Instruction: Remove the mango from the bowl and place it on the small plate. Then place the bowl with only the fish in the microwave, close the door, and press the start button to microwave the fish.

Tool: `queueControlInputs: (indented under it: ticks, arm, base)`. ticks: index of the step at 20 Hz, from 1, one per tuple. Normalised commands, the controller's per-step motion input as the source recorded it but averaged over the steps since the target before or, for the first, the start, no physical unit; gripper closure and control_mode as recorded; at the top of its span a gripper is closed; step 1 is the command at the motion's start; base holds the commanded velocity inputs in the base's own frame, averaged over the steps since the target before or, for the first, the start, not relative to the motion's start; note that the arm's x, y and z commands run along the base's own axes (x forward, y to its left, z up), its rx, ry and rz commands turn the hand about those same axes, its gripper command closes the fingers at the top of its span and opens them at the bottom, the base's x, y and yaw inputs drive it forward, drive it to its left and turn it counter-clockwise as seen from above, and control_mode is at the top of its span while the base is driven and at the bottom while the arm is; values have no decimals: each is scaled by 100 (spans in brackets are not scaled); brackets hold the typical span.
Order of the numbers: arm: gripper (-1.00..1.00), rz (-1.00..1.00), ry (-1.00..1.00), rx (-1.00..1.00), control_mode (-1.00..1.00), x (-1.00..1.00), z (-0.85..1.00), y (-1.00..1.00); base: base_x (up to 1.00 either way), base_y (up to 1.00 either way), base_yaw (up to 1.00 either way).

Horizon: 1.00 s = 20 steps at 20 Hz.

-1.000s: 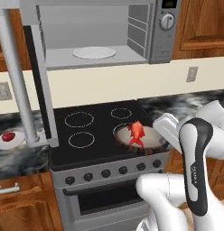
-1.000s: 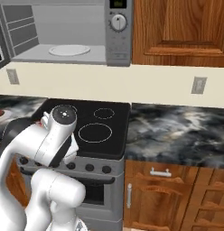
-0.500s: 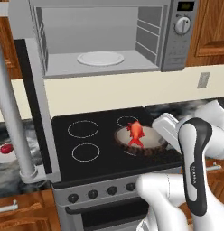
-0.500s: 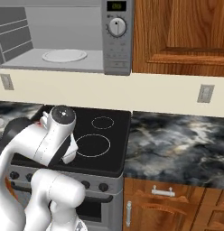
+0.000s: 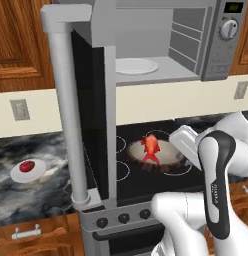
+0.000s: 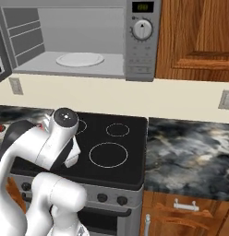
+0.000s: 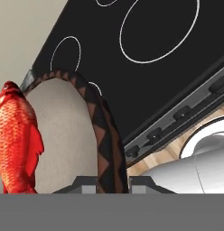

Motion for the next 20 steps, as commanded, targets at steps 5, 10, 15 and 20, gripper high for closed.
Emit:
queueControlInputs:
  ticks: [5, 10, 15, 20]
  arm:
    - [100, 0, 0, 0, 100, 0, 0, 0]
    - [100, 0, 0, 0, 100, 0, 0, 0]
    - [100, 0, 0, 0, 100, 0, 0, 0]
    - [100, 0, 0, 0, 100, 0, 0, 0]
  base:
    - [64, 7, 5]
    - [74, -22, 3]
    - [49, -7, 5]
    - [23, -1, 5]
